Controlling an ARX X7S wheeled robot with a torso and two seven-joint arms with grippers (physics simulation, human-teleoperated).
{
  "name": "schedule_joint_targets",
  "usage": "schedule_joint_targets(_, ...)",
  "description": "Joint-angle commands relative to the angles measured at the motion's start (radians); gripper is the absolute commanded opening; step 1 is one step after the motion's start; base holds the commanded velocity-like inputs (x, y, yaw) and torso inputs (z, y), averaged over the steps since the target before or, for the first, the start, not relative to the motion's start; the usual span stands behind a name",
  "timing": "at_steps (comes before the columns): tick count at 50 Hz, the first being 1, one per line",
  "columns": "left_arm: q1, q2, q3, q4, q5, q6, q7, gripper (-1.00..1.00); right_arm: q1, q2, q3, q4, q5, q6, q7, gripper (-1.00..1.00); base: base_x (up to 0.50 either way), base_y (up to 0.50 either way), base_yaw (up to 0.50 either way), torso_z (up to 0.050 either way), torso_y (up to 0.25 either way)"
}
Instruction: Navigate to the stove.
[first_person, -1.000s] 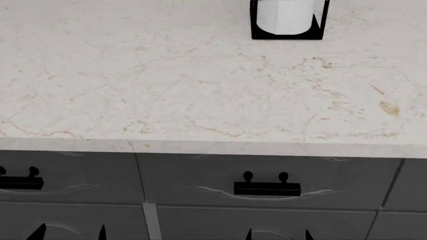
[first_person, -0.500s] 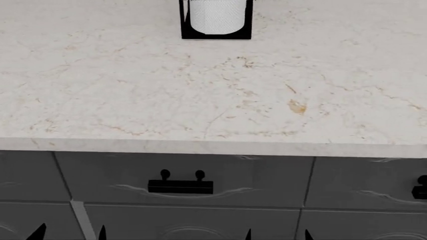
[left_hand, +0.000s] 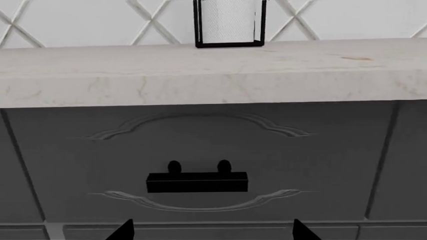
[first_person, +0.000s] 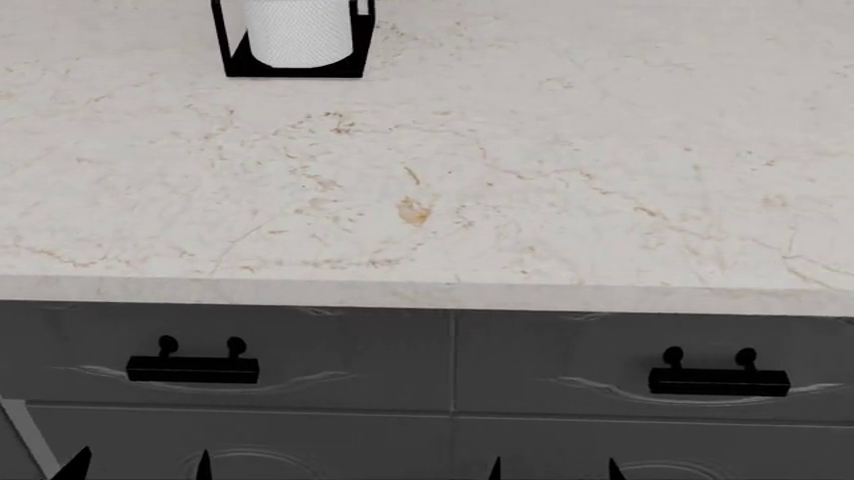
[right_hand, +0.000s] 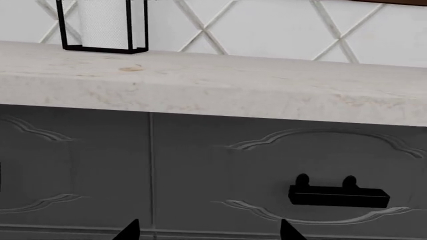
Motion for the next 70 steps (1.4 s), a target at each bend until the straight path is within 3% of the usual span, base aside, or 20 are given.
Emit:
schedule_joint_targets(1, 0.0, -0.007, 0.007, 0.002, -0.007, 0.001, -0.006, 1.0, 0.0, 0.006, -0.009, -0.003, 0.004, -0.003, 0.009, 1.0, 0.0, -0.5, 0.0, 0.0, 0.0)
schedule_joint_targets(70, -0.001, -0.035, 0.051, 0.005, -0.028, 0.014, -0.044, 1.0, 0.009, 0.04, -0.047, 0.001, 0.037, -0.008, 0.045, 1.0, 0.0, -0.5, 0.0, 0.0, 0.0)
